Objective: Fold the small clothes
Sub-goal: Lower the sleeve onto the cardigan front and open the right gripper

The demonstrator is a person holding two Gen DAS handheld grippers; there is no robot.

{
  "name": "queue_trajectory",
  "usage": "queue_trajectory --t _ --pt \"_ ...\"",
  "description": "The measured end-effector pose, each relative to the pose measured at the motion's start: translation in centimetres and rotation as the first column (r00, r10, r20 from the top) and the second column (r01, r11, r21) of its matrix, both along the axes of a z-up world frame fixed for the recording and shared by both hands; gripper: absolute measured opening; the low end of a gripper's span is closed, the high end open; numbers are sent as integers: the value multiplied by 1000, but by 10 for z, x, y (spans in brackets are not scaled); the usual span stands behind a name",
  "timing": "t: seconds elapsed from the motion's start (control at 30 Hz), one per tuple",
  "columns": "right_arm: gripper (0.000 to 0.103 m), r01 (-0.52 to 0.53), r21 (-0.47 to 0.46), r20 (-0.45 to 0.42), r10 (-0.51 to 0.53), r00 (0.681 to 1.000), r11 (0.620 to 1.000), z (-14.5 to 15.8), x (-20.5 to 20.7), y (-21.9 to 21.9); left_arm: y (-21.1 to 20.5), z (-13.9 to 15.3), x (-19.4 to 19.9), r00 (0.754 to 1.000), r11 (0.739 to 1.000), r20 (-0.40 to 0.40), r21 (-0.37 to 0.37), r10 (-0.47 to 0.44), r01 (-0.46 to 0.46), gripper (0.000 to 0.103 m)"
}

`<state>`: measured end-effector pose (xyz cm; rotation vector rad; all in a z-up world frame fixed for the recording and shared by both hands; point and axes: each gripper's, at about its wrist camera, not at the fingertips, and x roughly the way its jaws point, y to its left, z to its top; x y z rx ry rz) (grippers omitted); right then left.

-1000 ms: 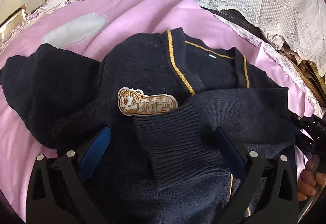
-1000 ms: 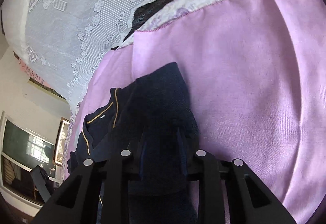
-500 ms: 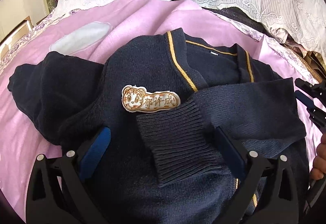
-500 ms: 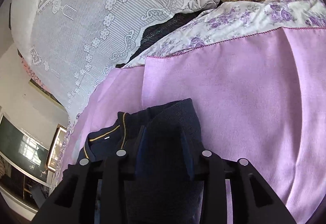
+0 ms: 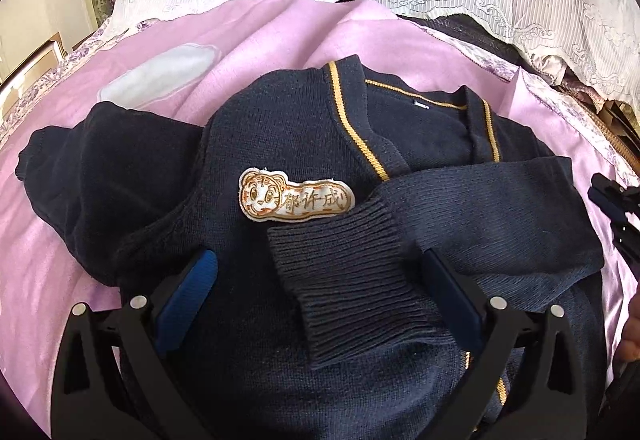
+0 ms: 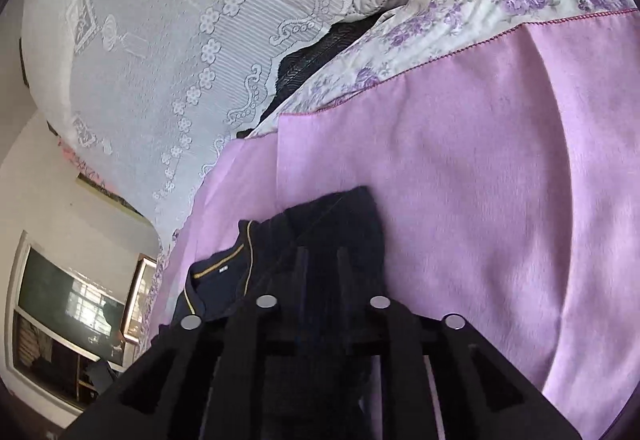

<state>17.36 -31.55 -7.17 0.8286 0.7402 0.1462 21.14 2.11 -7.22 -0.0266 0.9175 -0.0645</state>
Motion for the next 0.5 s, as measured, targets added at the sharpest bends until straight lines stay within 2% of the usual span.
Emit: queue_trajectory --t 0.07,0.13,0.3,0.33,0.4,0.5 --pt "25 -40 -27 -34 39 999 999 -5 -9 12 0 0 0 1000 1000 -1 0 -2 2 99" --pt "21 -58 -80 -66 52 996 995 -13 -17 21 -2 0 0 1000 1000 -2 4 -3 3 99" --pt "15 -46 -141 -62 37 997 989 -11 -25 22 -2 0 -1 1000 1000 1 8 -3 3 99" --pt "17 -29 -150 -55 21 998 988 -9 -26 22 0 1 -2 1000 1000 10 -2 0 0 99" --pt "21 -13 -177 -20 10 1000 984 1 -27 26 7 9 -10 998 999 60 -33 25 -23 99" --pt "22 -58 -242 24 66 998 969 14 -25 41 16 20 -17 989 996 132 -70 58 -49 99"
